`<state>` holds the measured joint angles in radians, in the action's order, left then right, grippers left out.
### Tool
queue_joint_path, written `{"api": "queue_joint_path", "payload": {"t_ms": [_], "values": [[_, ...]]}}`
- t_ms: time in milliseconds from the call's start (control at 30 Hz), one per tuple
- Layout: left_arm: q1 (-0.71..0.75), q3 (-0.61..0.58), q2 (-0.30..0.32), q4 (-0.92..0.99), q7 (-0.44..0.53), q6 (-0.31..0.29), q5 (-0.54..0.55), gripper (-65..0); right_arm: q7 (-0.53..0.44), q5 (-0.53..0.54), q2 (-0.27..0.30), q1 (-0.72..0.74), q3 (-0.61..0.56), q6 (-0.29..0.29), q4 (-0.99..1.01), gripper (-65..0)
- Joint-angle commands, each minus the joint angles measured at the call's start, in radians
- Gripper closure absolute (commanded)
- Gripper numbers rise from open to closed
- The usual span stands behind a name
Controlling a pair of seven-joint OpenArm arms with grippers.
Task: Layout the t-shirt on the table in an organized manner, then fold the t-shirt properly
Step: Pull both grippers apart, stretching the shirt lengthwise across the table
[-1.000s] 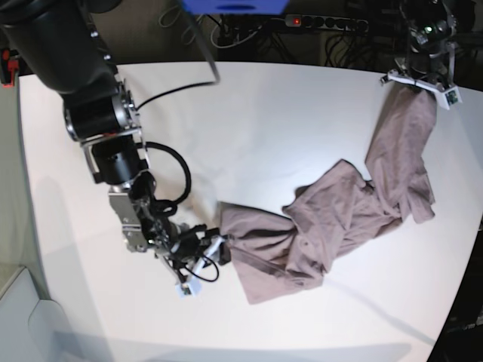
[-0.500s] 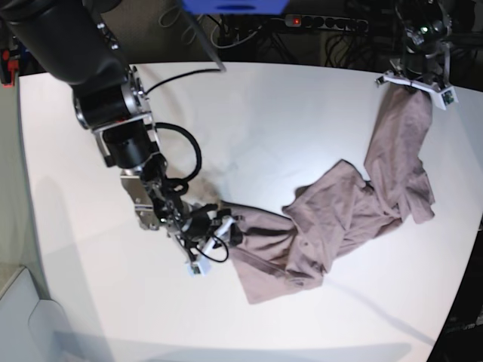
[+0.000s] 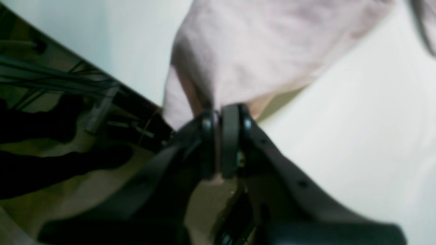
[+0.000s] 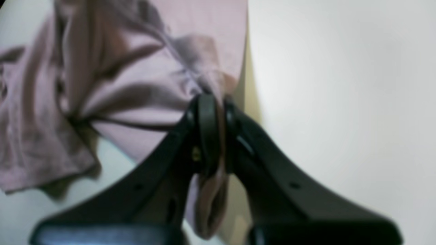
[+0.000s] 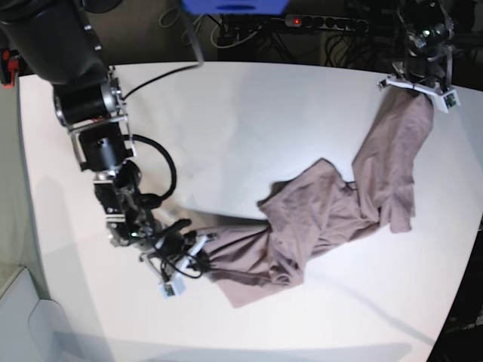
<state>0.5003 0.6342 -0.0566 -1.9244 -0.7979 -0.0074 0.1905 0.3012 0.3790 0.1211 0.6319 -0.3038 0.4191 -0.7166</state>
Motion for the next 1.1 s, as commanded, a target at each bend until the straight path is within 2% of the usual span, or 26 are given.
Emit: {"api": "queue_joint_path", "payload": {"t_ms": [0, 133, 233, 467, 700, 867, 967, 1000, 1067], "values": [[0.001, 0.022, 0.005, -0.016, 0.016, 0.002, -0.006, -0.4, -0.01, 0.013, 0.015, 0.019, 0.027, 0.001, -0.054, 0.0], [-0.025, 0.074, 0.007, -0.014, 0.016, 0.002, -0.006, -0.4, 0.017, 0.008, 0.073, -0.045, 0.14, 0.001, -0.202, 0.0], [-0.027, 0.095, 0.028, 0.001, 0.016, 0.002, -0.004, -0.4, 0.014, 0.007, 0.093, -0.091, 0.199, 0.001, -0.262, 0.0], [-0.041, 0.134, 0.059, 0.019, 0.016, 0.001, -0.004, -0.4, 0.013, 0.005, 0.099, -0.12, 0.378, 0.001, -0.223, 0.0], [-0.041, 0.146, 0.065, 0.009, 0.015, 0.001, -0.004, -0.4, 0.017, 0.007, 0.134, -0.119, 0.401, 0.001, -0.2, 0.0], [-0.039, 0.141, 0.065, -0.024, 0.015, 0.001, -0.003, -0.4, 0.023, 0.007, 0.16, -0.125, 0.403, 0.001, -0.262, 0.0], [-0.038, 0.14, 0.065, -0.047, -0.008, -0.001, -0.003, -0.4, 0.086, 0.011, 0.167, -0.142, 0.404, 0.001, -0.318, 0.0], [-0.041, 0.14, 0.067, -0.054, -0.033, -0.007, -0.003, -0.4, 0.099, 0.011, 0.167, -0.145, 0.404, 0.001, -0.343, 0.0], [-0.056, 0.146, 0.067, -0.079, -0.079, -0.081, 0.014, -0.4, 0.123, 0.011, 0.167, -0.157, 0.404, 0.001, -0.39, 0.0]]}}
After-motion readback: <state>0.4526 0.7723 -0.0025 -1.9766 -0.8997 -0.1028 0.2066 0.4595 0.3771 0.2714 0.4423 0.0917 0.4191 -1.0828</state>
